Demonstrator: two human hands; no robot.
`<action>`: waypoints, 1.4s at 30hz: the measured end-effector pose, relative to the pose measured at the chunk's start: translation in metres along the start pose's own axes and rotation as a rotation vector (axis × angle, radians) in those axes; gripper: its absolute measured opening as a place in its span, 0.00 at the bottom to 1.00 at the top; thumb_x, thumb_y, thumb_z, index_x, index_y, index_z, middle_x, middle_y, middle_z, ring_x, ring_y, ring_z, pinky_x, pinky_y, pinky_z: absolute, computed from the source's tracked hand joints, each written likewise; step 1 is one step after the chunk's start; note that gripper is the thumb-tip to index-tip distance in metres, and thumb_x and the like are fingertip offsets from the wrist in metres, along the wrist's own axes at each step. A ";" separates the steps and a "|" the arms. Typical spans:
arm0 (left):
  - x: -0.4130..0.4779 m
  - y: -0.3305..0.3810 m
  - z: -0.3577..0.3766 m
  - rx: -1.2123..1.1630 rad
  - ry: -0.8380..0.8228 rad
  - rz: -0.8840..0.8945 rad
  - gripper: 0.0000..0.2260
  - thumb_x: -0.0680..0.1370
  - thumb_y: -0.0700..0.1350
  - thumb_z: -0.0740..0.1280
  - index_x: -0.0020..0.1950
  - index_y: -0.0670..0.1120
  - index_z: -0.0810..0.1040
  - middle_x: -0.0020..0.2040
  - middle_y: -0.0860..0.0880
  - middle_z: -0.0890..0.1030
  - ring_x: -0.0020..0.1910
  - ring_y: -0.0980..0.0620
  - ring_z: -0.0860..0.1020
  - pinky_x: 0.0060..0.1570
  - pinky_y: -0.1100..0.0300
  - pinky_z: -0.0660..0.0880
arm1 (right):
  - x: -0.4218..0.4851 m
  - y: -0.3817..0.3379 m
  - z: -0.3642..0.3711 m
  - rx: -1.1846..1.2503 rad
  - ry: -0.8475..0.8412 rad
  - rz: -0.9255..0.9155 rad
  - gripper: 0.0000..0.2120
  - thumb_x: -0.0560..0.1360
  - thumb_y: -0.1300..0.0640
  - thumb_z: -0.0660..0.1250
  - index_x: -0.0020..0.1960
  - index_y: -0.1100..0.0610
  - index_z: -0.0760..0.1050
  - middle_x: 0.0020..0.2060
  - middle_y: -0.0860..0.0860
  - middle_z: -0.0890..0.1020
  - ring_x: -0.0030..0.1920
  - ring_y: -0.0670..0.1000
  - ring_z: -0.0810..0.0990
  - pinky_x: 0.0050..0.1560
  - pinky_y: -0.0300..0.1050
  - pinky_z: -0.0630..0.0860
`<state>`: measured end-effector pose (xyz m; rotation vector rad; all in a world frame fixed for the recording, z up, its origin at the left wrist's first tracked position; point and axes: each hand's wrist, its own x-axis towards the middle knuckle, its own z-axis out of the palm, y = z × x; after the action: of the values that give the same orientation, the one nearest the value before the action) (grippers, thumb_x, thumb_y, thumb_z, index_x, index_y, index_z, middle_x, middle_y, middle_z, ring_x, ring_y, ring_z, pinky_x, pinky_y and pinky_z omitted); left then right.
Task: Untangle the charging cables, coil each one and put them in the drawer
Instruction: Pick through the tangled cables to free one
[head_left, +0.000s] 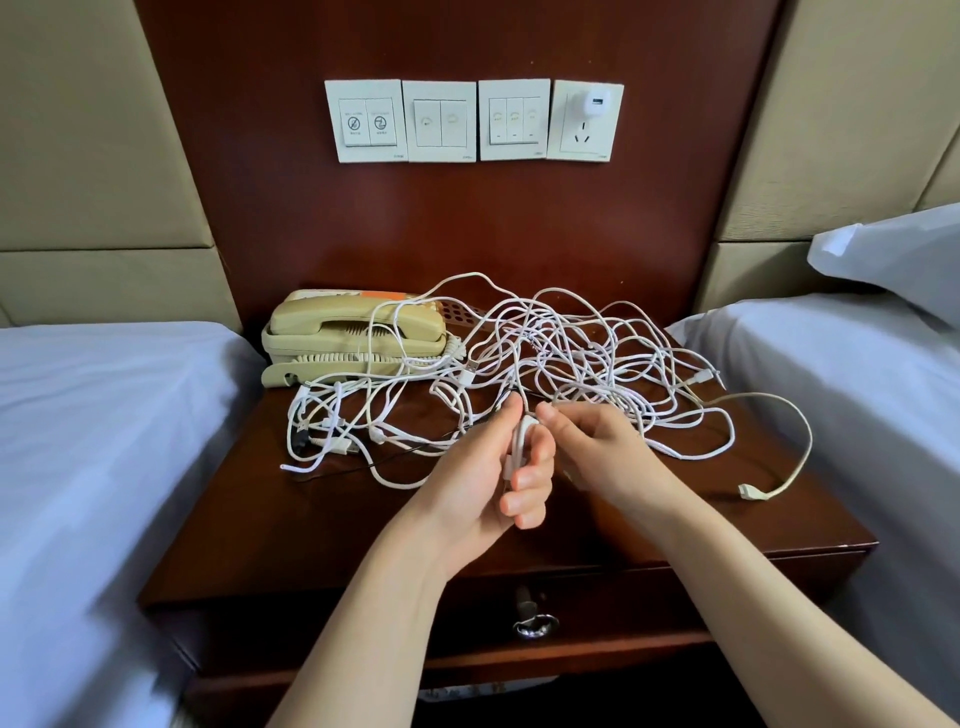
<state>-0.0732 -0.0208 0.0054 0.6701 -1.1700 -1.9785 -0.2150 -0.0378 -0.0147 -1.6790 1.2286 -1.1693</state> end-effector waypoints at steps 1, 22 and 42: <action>0.000 0.001 0.000 -0.019 0.003 0.015 0.26 0.82 0.55 0.48 0.30 0.44 0.70 0.22 0.51 0.63 0.18 0.58 0.60 0.20 0.66 0.62 | -0.001 0.001 0.002 0.013 -0.027 0.026 0.19 0.81 0.55 0.57 0.34 0.62 0.70 0.19 0.43 0.64 0.22 0.42 0.60 0.24 0.33 0.58; 0.015 0.009 -0.041 0.238 0.529 0.240 0.32 0.82 0.59 0.41 0.30 0.41 0.69 0.20 0.47 0.72 0.18 0.52 0.69 0.24 0.65 0.64 | -0.034 -0.043 0.036 -0.635 -0.230 -0.289 0.08 0.78 0.52 0.63 0.40 0.50 0.73 0.31 0.45 0.75 0.33 0.47 0.72 0.37 0.46 0.70; 0.020 0.002 -0.004 0.270 0.149 -0.011 0.29 0.76 0.65 0.47 0.32 0.42 0.66 0.22 0.49 0.64 0.17 0.55 0.61 0.21 0.64 0.59 | -0.002 -0.022 0.001 -0.269 0.119 -0.198 0.09 0.76 0.55 0.68 0.38 0.57 0.76 0.26 0.50 0.80 0.29 0.47 0.79 0.37 0.47 0.76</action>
<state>-0.0815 -0.0396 0.0035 0.9463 -1.3547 -1.7614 -0.2083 -0.0294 0.0051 -1.9917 1.3665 -1.2819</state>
